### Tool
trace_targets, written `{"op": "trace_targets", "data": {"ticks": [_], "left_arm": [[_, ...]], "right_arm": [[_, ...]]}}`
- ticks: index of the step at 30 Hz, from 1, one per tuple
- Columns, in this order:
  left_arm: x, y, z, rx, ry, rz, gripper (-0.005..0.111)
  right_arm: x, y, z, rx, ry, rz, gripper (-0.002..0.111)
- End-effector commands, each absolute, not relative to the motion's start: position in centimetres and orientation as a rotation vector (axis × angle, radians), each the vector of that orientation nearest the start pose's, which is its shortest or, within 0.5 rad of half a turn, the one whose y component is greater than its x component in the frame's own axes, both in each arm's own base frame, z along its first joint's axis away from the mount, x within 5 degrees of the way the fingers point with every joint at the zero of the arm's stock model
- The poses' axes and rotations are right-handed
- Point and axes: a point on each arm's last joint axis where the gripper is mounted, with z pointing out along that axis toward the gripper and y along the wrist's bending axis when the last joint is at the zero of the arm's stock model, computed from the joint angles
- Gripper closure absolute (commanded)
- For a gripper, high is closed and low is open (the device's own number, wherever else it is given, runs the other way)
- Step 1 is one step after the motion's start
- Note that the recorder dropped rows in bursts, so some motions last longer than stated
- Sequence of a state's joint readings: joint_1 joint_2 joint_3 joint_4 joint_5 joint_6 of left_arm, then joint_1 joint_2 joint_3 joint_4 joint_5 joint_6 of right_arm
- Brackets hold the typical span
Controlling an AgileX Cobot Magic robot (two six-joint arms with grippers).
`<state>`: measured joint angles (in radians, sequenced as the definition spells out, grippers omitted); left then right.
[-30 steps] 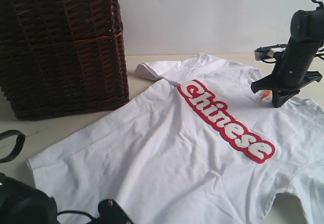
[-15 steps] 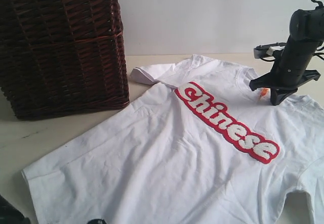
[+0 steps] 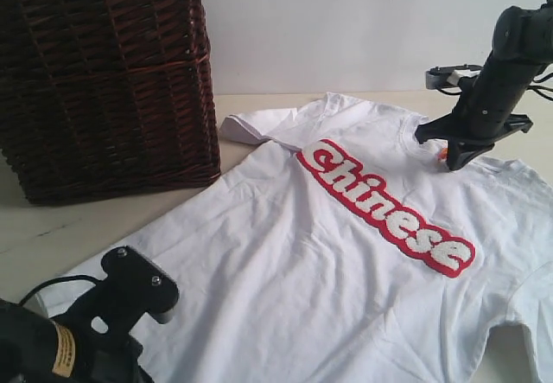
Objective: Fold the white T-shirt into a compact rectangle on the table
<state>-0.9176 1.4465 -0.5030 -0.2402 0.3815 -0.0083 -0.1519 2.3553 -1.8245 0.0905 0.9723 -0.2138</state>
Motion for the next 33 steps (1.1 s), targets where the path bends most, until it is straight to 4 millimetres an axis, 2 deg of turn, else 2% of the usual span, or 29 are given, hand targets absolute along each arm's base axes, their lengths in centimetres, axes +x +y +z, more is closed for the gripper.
{"op": "trace_targets", "data": {"ticks": [1, 6, 12, 16, 18, 20, 23, 28, 31, 33], "left_arm": [[14.0, -15.8, 12.1, 0.932, 2.868, -0.226, 0.107], [14.8, -14.8, 9.8, 0.942, 2.962, -0.103, 0.107], [17.6, -11.1, 9.2, 0.619, 3.013, 0.128, 0.107], [18.5, -9.0, 9.2, 0.444, 3.052, 0.210, 0.107], [18.2, -9.0, 9.3, 0.447, 3.074, 0.212, 0.107], [17.7, -9.5, 9.4, 0.539, 3.086, 0.227, 0.107], [17.4, -9.7, 9.4, 0.627, 3.070, 0.276, 0.107], [17.8, -9.3, 9.4, 0.560, 3.061, 0.303, 0.107], [17.6, -10.1, 9.8, 0.588, 3.029, 0.237, 0.107], [17.5, -10.9, 10.5, 0.625, 2.971, 0.184, 0.107]], "right_arm": [[47.4, -6.5, 14.6, -0.036, 2.909, 0.065, 0.108], [47.4, -6.3, 15.9, -0.037, 2.874, 0.096, 0.108], [47.4, -5.8, 16.4, -0.045, 2.857, 0.159, 0.108], [47.3, -5.8, 16.5, -0.049, 2.860, 0.165, 0.108], [47.3, -5.8, 16.5, -0.094, 2.858, 0.159, 0.108], [47.3, -5.8, 16.4, -0.146, 2.860, 0.154, 0.107], [47.2, -5.8, 16.3, -0.207, 2.864, 0.151, 0.095], [47.2, -6.3, 16.2, -0.255, 2.863, 0.063, 0.067], [47.3, -6.7, 16.2, -0.288, 2.853, -0.020, 0.061], [47.4, -7.1, 16.3, -0.378, 2.849, -0.131, 0.061]]}}
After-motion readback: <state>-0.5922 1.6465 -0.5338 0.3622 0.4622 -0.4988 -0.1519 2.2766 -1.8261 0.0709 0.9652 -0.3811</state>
